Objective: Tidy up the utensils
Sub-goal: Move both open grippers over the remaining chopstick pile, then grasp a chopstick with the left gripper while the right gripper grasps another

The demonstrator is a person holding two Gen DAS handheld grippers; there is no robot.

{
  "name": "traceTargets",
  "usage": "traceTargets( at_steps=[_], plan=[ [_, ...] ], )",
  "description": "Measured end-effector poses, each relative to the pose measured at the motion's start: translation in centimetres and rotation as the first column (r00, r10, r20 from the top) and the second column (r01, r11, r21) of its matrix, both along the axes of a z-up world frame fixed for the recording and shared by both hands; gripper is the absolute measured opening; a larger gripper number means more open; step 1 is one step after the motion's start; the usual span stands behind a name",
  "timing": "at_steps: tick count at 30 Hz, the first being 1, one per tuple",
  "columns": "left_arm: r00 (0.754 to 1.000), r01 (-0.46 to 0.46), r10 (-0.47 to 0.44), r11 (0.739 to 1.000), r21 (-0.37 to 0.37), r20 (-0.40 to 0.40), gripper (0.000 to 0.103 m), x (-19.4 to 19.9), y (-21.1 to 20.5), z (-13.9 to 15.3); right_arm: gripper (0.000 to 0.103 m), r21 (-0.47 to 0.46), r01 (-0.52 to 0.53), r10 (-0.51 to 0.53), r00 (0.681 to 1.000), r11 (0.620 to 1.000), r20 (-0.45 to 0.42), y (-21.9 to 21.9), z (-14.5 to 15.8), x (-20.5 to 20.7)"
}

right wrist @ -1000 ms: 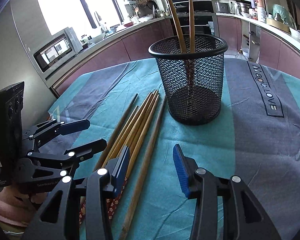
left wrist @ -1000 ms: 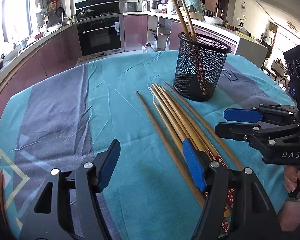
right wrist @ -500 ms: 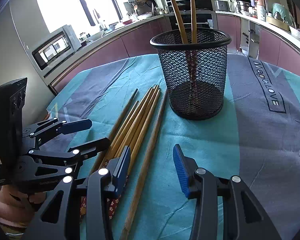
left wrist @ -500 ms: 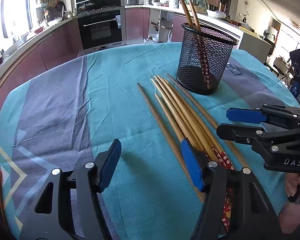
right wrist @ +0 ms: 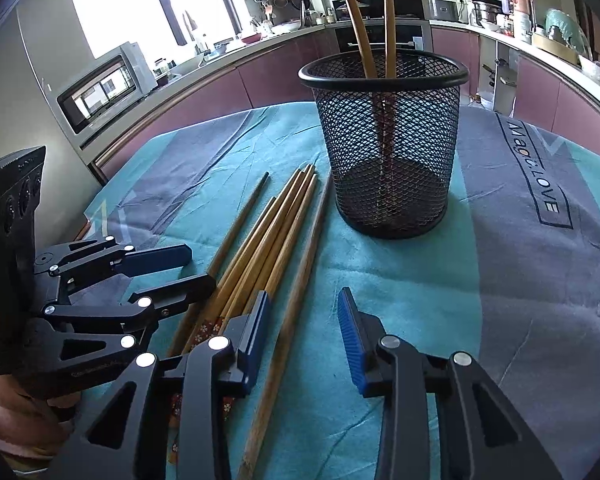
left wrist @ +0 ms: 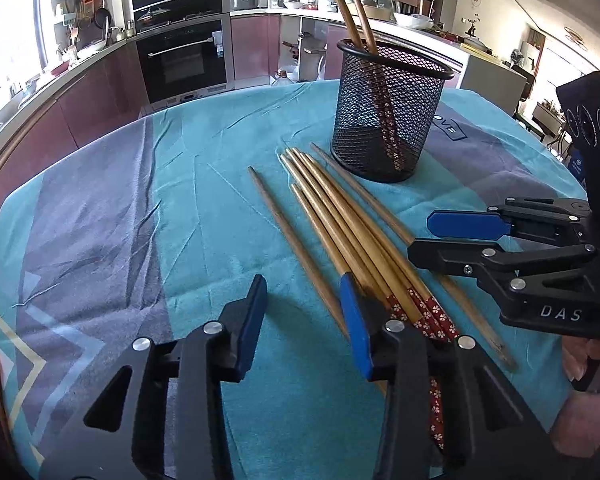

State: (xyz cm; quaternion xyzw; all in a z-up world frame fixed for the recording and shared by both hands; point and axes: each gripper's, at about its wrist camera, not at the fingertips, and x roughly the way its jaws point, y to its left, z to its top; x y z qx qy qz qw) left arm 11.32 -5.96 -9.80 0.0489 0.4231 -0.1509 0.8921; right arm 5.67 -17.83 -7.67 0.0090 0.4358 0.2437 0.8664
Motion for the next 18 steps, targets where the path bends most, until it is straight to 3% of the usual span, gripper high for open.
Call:
traceTargets(
  at_steps=[2, 6, 11, 18],
  plan=[
    [1.0, 0.015, -0.015, 1.0, 0.0, 0.0, 0.031, 0.0, 0.0, 0.0, 0.026, -0.016, 0.006, -0.006, 1.0, 1.0, 0.004, 0.0, 0.0, 0.0],
    [1.0, 0.028, -0.028, 1.0, -0.015, -0.011, 0.027, -0.1, 0.4, -0.1, 0.025, -0.027, 0.006, -0.006, 1.0, 1.0, 0.006, -0.1, 0.1, 0.0],
    [0.999, 0.01, -0.011, 0.999, -0.032, -0.031, 0.034, 0.5, 0.8, -0.2, 0.025, -0.061, 0.005, -0.004, 1.0, 0.998, 0.015, 0.6, 0.1, 0.2],
    [0.999, -0.01, 0.009, 1.0, -0.023, -0.036, 0.033, 1.6, 0.5, -0.4, 0.025, -0.092, 0.003, -0.001, 1.0, 0.996, 0.024, 1.8, 0.0, 1.0]
  ],
)
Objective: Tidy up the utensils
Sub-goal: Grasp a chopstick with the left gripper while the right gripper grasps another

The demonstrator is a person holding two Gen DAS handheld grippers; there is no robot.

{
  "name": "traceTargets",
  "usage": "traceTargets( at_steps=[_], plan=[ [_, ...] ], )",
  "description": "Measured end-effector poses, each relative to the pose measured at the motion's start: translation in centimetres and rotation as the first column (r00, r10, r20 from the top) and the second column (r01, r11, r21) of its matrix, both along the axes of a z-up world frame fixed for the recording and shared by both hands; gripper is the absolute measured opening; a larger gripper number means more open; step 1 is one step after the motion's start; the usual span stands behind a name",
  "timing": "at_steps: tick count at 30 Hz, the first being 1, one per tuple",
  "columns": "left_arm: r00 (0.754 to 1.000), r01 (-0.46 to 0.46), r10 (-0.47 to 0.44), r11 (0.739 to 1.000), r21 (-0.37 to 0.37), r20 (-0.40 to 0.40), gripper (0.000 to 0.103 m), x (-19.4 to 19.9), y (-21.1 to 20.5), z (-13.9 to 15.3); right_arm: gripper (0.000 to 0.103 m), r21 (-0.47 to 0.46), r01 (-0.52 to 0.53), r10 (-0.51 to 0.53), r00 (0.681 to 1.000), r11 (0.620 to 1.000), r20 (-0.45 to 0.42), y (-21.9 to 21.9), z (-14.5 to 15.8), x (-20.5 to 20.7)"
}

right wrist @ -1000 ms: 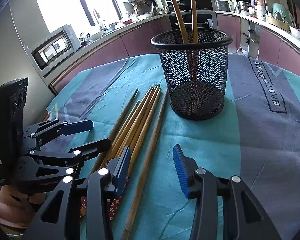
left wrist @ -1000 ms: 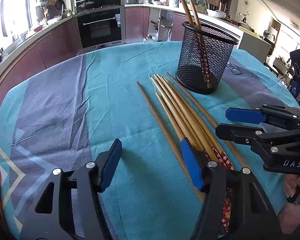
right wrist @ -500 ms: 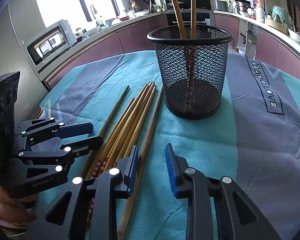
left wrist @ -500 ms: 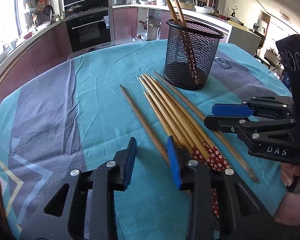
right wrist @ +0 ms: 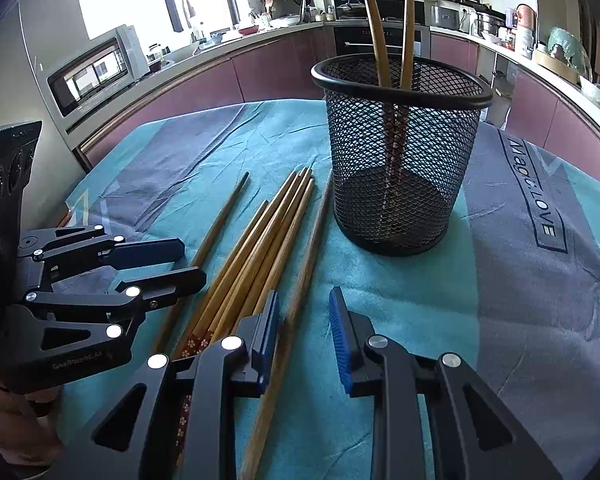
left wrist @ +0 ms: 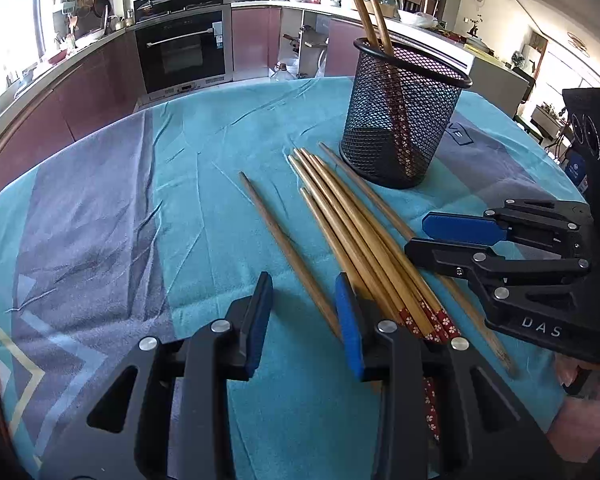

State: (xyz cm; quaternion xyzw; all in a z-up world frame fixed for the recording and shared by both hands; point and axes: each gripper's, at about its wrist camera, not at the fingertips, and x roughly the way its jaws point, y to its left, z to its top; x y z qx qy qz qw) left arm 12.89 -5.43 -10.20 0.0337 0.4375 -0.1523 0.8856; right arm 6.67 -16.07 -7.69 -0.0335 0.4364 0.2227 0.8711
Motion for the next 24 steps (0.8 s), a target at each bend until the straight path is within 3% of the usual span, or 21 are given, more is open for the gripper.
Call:
traceTargets(
  at_steps=[5, 9, 24],
  plan=[
    [1.0, -0.013, 0.013, 1.0, 0.018, 0.004, 0.025, 0.6, -0.4, -0.1, 0.023, -0.016, 0.002, -0.002, 1.0, 1.0, 0.006, 0.7, 0.0, 0.8],
    [0.999, -0.032, 0.032, 0.999, -0.003, -0.003, 0.016, 0.9, -0.3, 0.0, 0.014, -0.013, 0.011, -0.011, 1.0, 1.0, 0.004, 0.8, -0.1, 1.2],
    [0.997, -0.079, 0.079, 0.996, -0.048, 0.0, 0.008, 0.3, 0.4, 0.3, 0.005, 0.065, 0.015, -0.014, 1.0, 0.998, -0.015, -0.8, 0.3, 1.0]
  ],
)
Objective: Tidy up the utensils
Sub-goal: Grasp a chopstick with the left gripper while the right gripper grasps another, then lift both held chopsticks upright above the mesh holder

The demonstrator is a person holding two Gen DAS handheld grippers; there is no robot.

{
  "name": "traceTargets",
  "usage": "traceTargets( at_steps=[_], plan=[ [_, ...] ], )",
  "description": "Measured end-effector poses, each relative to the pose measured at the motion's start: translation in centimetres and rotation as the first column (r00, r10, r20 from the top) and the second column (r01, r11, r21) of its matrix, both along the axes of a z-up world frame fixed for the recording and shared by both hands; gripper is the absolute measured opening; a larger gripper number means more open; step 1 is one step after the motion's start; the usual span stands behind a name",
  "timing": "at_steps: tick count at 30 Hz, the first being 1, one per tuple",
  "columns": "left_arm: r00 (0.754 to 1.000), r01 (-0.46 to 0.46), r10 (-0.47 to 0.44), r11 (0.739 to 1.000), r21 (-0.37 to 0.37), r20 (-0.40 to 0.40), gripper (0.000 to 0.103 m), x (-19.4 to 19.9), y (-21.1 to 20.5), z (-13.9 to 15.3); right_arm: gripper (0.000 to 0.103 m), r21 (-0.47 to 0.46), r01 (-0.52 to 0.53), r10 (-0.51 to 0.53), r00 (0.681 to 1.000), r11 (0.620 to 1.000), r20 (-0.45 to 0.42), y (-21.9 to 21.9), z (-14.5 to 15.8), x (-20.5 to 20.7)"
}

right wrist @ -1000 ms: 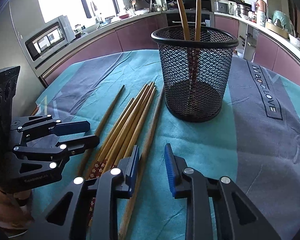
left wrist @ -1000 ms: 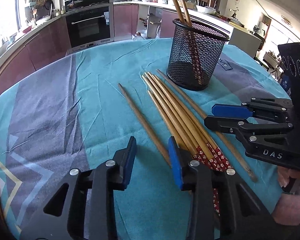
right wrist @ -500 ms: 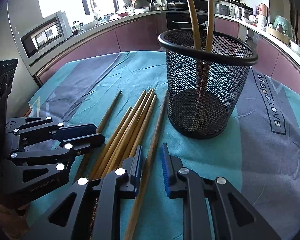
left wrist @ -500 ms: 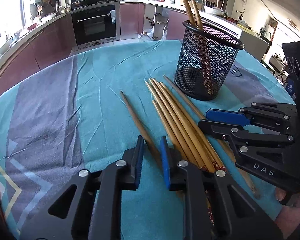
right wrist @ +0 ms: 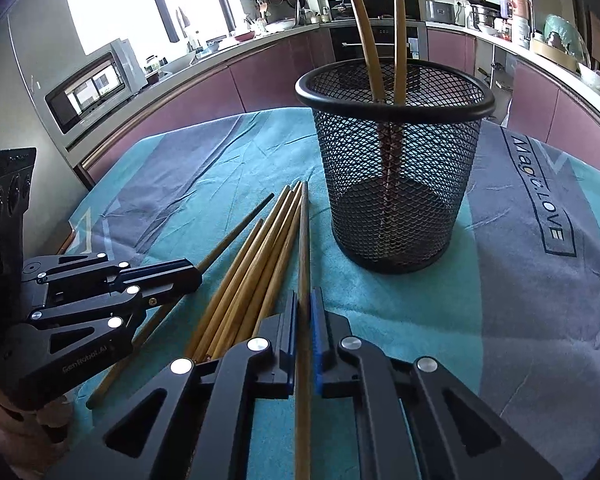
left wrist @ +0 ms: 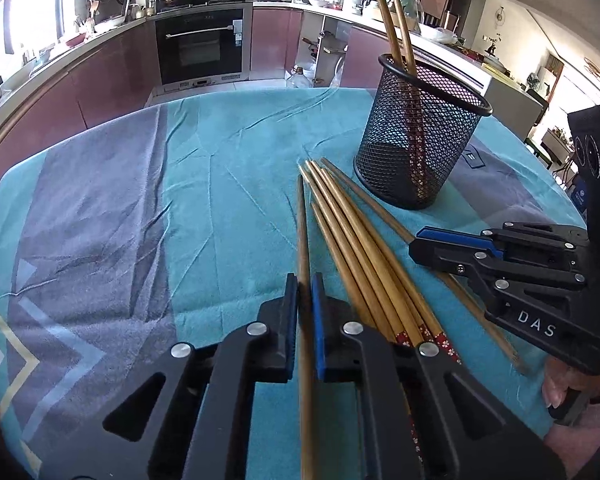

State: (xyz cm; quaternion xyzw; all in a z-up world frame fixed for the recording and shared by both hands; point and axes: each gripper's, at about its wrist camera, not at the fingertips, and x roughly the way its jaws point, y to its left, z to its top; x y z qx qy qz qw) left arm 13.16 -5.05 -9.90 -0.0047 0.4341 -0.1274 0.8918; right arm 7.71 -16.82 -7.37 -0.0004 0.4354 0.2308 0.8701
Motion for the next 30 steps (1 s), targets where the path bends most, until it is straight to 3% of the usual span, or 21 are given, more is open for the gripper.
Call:
traceTargets(
  at_steps=[14, 30],
  plan=[
    [0.999, 0.013, -0.008, 0.995, -0.096, 0.045, 0.008, -1.4, 1.8, 2.8, 0.005, 0.118, -0.05, 0.046, 0.998, 0.992, 0.039, -1.1, 2.5, -1.5],
    [0.991, 0.075, -0.048, 0.974, -0.216, 0.128, 0.008, -3.5, 4.2, 7.0, 0.006, 0.19, -0.054, 0.023, 0.987, 0.98, 0.161, -3.0, 6.6, -3.4]
  ],
)
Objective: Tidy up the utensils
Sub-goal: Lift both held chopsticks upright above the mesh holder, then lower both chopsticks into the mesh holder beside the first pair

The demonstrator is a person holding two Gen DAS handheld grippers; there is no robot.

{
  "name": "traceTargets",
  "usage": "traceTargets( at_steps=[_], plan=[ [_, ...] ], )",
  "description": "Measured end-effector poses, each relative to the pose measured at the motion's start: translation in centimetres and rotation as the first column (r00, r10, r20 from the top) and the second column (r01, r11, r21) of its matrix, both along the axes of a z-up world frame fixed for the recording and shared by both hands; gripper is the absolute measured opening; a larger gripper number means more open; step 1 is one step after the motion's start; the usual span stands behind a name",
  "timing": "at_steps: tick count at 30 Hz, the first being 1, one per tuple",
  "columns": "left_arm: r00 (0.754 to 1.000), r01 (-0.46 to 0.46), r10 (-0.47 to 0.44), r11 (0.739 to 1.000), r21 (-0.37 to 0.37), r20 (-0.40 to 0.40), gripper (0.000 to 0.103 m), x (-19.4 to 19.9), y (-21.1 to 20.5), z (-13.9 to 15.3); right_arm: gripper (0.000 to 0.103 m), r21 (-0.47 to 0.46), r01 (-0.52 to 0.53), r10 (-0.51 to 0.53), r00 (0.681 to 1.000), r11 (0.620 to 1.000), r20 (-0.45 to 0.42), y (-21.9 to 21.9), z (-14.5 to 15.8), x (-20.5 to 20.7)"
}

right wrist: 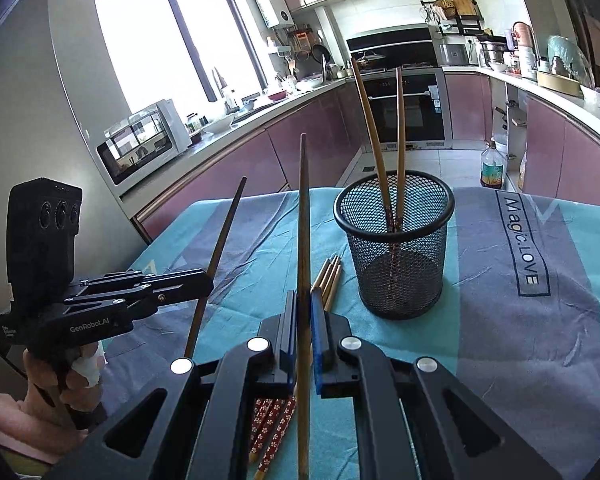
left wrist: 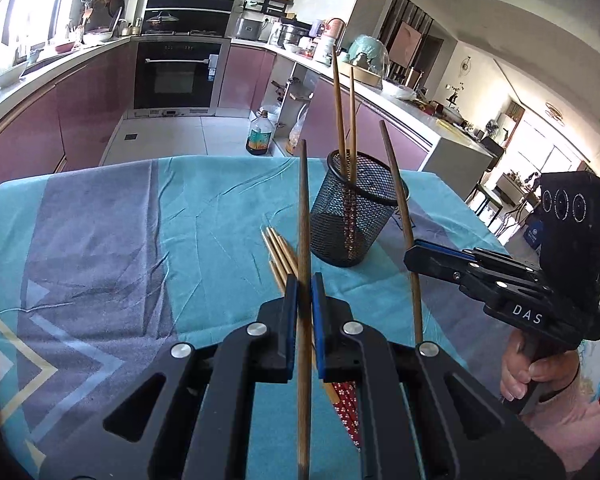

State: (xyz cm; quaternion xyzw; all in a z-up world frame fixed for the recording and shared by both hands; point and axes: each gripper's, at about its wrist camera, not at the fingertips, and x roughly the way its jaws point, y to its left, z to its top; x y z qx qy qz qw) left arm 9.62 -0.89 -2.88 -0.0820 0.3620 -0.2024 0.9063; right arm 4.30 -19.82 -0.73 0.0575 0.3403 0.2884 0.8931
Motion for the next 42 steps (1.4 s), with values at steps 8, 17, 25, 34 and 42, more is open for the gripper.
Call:
traceTargets(
  at_steps=[8, 17, 25, 34, 42],
  plan=[
    [0.999, 0.024, -0.023, 0.999, -0.039, 0.037, 0.008, -0.9, 0.3, 1.9, 0.006, 0.022, 0.013, -0.014, 0.999, 1.0, 0.041, -0.9, 1.2, -0.5],
    [0.993, 0.041, -0.032, 0.996, -0.081, 0.112, 0.008, -2.0, 0.7, 5.0, 0.006, 0.053, 0.023, -0.027, 0.996, 0.998, 0.084, -1.9, 2.7, -0.8],
    [0.988, 0.045, -0.03, 0.994, -0.097, 0.149, 0.008, -1.9, 0.7, 6.7, 0.006, 0.062, 0.027, -0.034, 0.992, 0.998, 0.122, -2.3, 4.0, -0.9],
    [0.981, 0.062, -0.041, 0.992, -0.109, 0.189, 0.008, -0.3, -0.1, 8.4, 0.006, 0.068, 0.043, -0.054, 0.983, 0.997, 0.177, -3.3, 6.0, -0.1],
    [0.973, 0.085, -0.057, 0.989, -0.119, 0.225, 0.008, 1.8, -1.2, 10.1, 0.006, 0.073, 0.051, -0.066, 0.973, 0.996, 0.222, -3.9, 7.9, 1.0]
  ],
)
